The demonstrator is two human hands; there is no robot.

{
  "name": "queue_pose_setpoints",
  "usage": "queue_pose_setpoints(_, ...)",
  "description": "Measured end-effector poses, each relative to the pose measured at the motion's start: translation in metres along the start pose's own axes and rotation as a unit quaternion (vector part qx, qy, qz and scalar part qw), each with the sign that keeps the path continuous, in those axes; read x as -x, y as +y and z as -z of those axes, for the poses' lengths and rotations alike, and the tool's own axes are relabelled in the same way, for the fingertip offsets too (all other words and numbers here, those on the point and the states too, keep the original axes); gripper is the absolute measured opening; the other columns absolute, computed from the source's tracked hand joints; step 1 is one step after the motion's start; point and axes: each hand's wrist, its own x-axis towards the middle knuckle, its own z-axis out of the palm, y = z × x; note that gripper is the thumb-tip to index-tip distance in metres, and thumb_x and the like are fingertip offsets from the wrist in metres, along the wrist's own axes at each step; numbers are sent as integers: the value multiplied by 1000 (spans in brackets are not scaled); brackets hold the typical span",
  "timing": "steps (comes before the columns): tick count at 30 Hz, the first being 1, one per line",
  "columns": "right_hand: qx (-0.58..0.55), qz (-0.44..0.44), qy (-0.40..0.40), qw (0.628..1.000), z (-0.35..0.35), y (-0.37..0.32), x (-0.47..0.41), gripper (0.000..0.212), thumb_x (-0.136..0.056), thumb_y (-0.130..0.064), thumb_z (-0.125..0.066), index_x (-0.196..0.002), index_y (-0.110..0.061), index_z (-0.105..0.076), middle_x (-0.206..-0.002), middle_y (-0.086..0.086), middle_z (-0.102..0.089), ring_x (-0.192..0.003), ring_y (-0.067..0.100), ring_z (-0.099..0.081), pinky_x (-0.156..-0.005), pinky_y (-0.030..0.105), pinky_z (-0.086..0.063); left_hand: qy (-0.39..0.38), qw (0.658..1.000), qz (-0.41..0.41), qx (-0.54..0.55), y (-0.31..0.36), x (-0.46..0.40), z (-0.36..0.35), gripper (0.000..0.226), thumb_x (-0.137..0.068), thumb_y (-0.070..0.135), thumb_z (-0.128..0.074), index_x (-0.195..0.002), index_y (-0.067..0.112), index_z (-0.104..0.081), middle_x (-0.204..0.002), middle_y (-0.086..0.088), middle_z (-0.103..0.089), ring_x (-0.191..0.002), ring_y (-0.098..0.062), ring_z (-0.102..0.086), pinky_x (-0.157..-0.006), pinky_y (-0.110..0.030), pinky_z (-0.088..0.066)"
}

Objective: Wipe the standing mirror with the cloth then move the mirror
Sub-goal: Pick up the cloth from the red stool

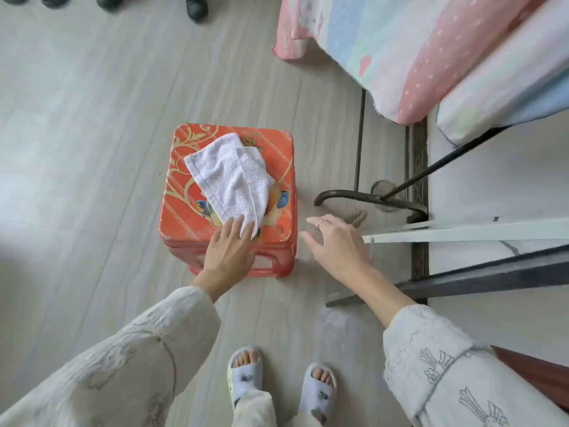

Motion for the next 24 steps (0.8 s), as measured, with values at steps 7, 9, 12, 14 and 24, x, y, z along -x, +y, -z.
queue_pose_setpoints(7, -133, -111, -87, 981, -53, 30, -9, 25, -89, -28, -50, -80, -13, -68, -90, 7, -71, -88, 25, -62, -83, 35, -50, 79, 996, 1, -36, -9, -24, -24, 28, -65, -5, -65, -89, 7, -57, -96, -12, -55, -87, -33, -54, -67, -40, -45)
queue_pose_setpoints(9, -152, -128, -99, 975, -51, 32, -4, 30, -90, -29, -48, -77, -8, -65, -90, 10, -71, -87, 27, -62, -81, 35, -50, 42, 998, 22, 38, -9, -25, -11, 19, -80, 1, -51, -98, 7, -56, -107, -10, -51, -100, -32, -47, -82, -41, -39)
queue_pose_setpoints(12, -185, -144, -99, 967, -37, 24, 6, 34, -90, -28, -46, -80, 0, -63, -91, 17, -70, -91, 32, -61, -84, 38, -50, 25, 986, 53, 155, -7, -15, 15, 17, -87, 6, -44, -101, 5, -53, -108, -13, -56, -100, -32, -50, -84, -42, -41)
queue_pose_setpoints(14, -192, -135, -100, 967, -17, 13, 17, 31, -91, -26, -46, -81, -2, -64, -91, 15, -71, -91, 30, -62, -82, 35, -49, 40, 972, 71, 220, -2, -3, 48, 14, -88, 6, -42, -98, 4, -51, -99, -16, -60, -90, -34, -53, -76, -46, -44)
queue_pose_setpoints(24, -147, -28, -38, 988, 144, -72, 81, 29, -94, -26, -41, -111, -18, -64, -116, 7, -65, -109, 26, -58, -94, 38, -47, -66, 937, 10, 342, 55, 64, 251, 24, -88, 4, -41, -89, 8, -65, -87, -2, -59, -86, -17, -51, -64, -22, -38)
